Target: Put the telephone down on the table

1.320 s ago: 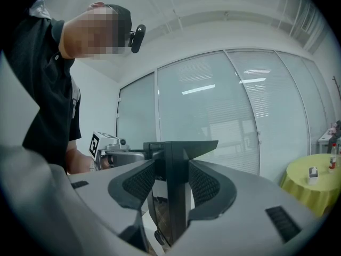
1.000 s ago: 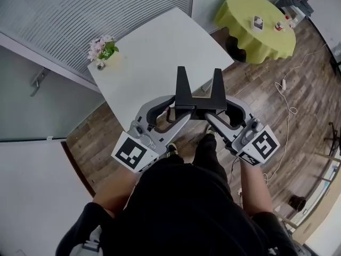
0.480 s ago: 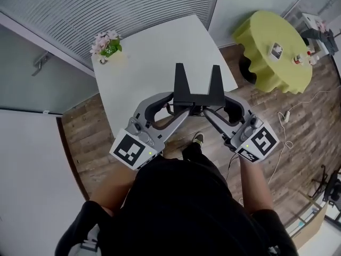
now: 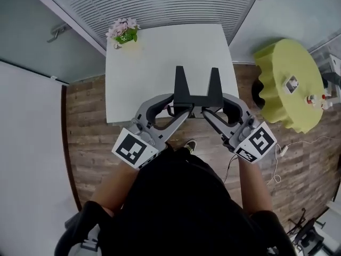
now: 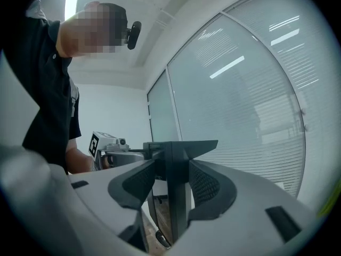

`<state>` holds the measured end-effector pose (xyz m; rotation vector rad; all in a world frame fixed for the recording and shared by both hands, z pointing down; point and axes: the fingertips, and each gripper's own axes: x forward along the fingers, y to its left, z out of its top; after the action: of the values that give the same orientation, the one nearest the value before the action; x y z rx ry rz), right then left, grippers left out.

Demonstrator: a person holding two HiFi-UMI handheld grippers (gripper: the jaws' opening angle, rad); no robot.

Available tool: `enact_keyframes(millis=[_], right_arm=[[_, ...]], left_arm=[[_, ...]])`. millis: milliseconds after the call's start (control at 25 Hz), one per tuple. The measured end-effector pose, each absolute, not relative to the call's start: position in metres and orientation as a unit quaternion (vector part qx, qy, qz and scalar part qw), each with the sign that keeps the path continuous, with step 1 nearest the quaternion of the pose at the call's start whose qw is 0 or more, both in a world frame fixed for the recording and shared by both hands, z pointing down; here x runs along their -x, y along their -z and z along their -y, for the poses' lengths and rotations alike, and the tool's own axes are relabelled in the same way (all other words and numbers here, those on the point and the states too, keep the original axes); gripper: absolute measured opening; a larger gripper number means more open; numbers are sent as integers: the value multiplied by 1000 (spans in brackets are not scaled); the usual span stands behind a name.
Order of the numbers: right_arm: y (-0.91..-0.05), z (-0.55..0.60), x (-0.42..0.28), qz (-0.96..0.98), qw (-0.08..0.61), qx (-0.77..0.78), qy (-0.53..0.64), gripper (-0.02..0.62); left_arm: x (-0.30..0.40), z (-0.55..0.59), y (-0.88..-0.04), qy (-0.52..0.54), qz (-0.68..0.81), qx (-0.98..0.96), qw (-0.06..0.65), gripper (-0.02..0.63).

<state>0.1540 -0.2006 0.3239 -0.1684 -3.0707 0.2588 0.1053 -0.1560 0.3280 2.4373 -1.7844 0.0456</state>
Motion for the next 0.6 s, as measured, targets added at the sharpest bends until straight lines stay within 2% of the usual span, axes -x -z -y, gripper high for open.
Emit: enact_keyframes(millis=[600], right_arm=[[-368,215,-103,982,56,128,-131,212]], left_arm=[[-62,164,-368,-19,645,-757,98,195]])
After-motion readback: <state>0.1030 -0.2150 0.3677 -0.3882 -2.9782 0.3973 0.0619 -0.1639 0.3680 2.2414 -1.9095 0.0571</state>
